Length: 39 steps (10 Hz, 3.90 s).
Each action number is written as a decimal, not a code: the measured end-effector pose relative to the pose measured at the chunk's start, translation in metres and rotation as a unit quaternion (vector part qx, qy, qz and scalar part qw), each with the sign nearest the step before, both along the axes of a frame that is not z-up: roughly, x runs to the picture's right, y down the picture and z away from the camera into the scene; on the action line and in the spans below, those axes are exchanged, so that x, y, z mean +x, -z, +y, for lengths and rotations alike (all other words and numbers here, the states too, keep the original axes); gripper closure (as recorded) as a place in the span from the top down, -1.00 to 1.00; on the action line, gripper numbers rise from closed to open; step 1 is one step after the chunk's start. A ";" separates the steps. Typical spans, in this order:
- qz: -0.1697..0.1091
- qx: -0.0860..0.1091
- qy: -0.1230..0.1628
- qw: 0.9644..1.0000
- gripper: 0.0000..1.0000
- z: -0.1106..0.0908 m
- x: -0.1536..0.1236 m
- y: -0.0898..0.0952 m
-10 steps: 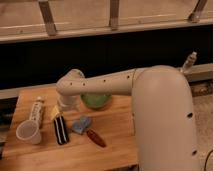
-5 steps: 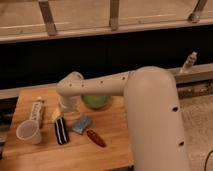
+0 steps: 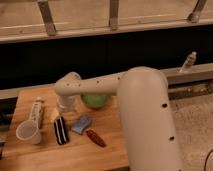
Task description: Place the eraser in the ceramic cup
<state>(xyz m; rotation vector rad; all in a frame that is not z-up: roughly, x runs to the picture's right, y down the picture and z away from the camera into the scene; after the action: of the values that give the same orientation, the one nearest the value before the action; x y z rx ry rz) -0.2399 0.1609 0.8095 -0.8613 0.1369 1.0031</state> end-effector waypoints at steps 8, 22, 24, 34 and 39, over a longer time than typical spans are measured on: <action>-0.002 -0.022 0.026 0.999 0.60 0.028 -0.024 -0.024; 0.000 -0.030 0.045 0.999 -1.00 0.034 -0.041 -0.020; -0.003 -0.026 0.023 0.999 -1.00 0.025 -0.034 -0.017; -0.042 0.102 -0.102 0.989 -1.00 -0.134 0.023 0.039; -0.117 0.177 -0.057 0.976 -1.00 -0.206 -0.035 0.101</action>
<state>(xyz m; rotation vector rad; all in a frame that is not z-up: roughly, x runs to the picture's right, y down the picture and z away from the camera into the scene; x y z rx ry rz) -0.2751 -0.0448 0.7084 -0.6579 -0.2879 0.9863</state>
